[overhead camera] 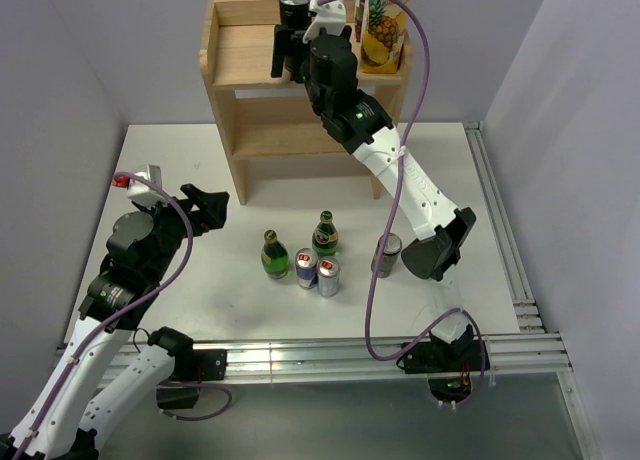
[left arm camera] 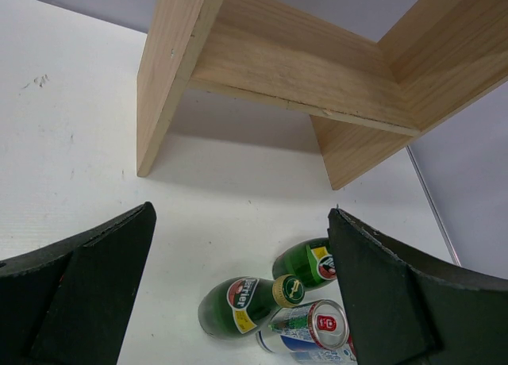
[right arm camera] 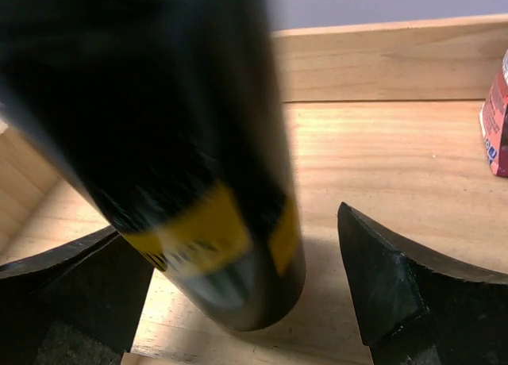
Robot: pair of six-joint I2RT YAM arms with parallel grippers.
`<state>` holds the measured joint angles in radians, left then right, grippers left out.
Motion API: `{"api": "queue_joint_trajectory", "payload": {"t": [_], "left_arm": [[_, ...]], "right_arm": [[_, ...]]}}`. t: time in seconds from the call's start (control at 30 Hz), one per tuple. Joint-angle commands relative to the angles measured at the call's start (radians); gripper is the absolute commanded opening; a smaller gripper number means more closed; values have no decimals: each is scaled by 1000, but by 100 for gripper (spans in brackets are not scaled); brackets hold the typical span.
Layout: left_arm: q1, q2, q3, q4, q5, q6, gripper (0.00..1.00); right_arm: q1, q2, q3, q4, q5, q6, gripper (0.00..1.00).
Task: Place and organize the beverage onto the shelf
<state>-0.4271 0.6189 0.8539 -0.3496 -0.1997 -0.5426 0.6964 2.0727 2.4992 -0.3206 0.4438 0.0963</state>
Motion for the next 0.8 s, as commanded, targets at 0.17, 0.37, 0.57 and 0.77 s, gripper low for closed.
{"api": "queue_joint_trajectory", "payload": {"t": [0.17, 0.37, 0.57, 0.77], "left_arm": [[-4, -7, 2, 12, -6, 10, 97], [-2, -5, 4, 11, -6, 9, 97], [-4, -2, 2, 12, -7, 7, 97], [-4, -5, 4, 11, -7, 9, 97]], "right_arm": [[-1, -2, -30, 31, 10, 20, 96], [6, -19, -68, 44, 18, 16, 96], [17, -7, -94, 87, 3, 20, 75], [43, 64, -30, 77, -4, 32, 57]]}}
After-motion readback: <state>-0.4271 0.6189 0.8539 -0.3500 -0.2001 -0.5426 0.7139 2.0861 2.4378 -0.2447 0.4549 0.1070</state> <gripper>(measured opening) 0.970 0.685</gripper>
